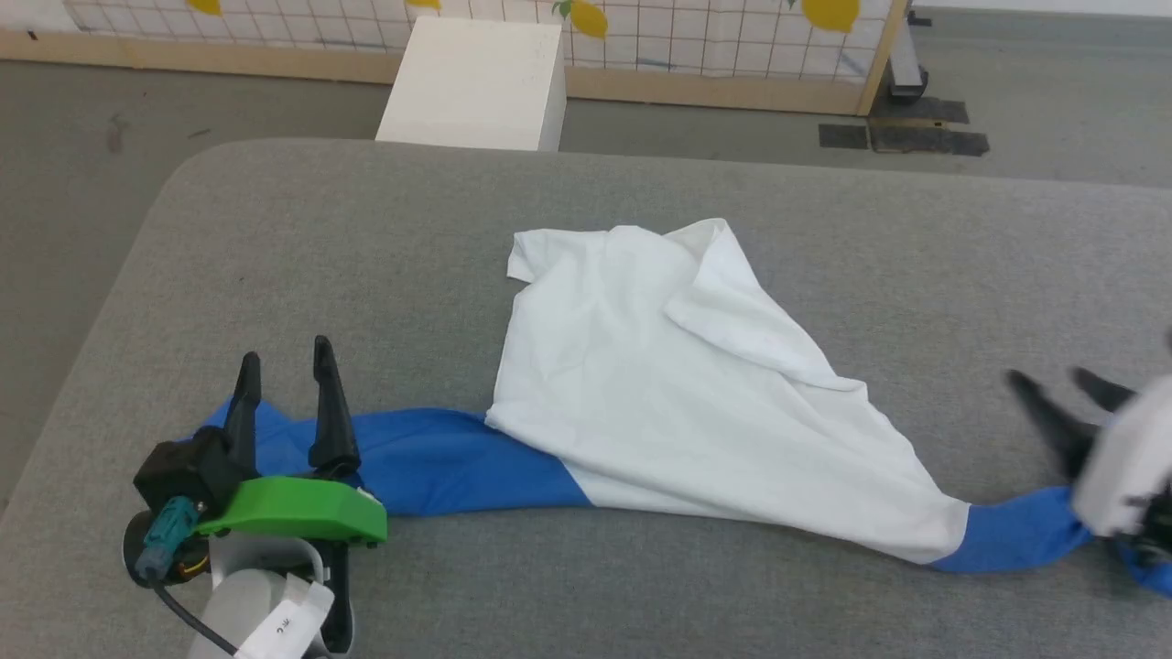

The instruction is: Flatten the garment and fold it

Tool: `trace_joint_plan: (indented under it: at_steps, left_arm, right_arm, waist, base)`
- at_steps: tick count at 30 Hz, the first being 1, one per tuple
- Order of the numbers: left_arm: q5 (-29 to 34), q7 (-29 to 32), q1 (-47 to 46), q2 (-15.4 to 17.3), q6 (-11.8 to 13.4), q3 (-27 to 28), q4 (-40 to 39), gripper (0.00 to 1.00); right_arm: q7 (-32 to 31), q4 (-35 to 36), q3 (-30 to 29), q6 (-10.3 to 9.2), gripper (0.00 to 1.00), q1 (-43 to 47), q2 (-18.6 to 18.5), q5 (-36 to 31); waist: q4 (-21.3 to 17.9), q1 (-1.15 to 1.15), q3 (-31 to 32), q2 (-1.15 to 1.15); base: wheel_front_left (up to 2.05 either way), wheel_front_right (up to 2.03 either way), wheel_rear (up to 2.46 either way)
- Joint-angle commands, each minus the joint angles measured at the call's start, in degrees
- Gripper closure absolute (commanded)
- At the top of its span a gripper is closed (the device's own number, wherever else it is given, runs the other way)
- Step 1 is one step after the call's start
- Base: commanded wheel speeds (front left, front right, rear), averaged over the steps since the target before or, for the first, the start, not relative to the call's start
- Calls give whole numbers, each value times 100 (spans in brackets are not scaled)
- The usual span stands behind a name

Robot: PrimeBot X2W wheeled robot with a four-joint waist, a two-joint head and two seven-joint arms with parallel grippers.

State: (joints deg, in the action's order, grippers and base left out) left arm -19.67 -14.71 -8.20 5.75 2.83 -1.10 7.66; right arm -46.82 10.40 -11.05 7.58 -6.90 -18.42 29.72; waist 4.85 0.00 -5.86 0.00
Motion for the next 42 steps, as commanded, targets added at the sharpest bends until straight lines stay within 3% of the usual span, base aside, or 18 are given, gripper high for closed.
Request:
trace_joint_plan:
  at_steps: [1, 7, 9, 19, 20, 21, 27, 33, 42]
  left_arm:
    - [1, -5, 12, 2, 5, -44, -36, 0]
    - [-27, -5, -152, -75, -6, -208, -35, 0]
    - [-48, -9, -245, -118, -10, -292, -12, 0]
    - [-92, -24, -339, -191, 3, -374, 56, 0]
    - [-100, -25, -340, -197, 4, -376, 61, 0]
    - [-102, -26, -343, -201, 4, -381, 65, 0]
    - [-100, -28, -391, -225, -32, -449, 84, 0]
    - [-74, -28, -562, -250, -96, -605, 34, 0]
    - [-292, -29, -958, -284, -119, -1208, 30, 0]
  right_arm:
    - [116, -130, 325, -9, 0, -206, 59, -82]
    - [203, -1105, 1951, -9, 0, -1014, -103, -665]
    - [109, -1759, 2484, -9, 0, -1417, -231, -1052]
    - [290, -3143, 2903, -9, 0, -2065, -218, -1499]
    - [326, -3203, 2907, -9, 45, -2100, -200, -1467]
    - [371, -3235, 2904, -9, 100, -2129, -188, -1447]
    - [565, -3220, 2725, -9, 100, -2424, -114, -1144]
    - [707, -3281, 2101, -9, 100, -3384, -86, -1265]
    - [1102, -3861, 833, -9, 100, -5075, -82, -2376]
  waist:
    - [87, 0, -88, 0]
    - [375, 0, -382, 0]
    - [542, 0, -523, 0]
    - [728, 0, -718, 0]
    - [721, 0, -718, 0]
    - [714, 0, -721, 0]
    - [682, 0, -750, 0]
    - [824, 0, -1035, 0]
    - [1500, 0, -1759, 0]
  base:
    - [0, 0, 0]
    - [0, 0, 0]
    - [0, 0, 0]
    - [0, 0, 0]
    - [0, 0, 0]
    - [0, 0, 0]
    - [0, 0, 0]
    - [0, 0, 0]
    - [0, 0, 0]
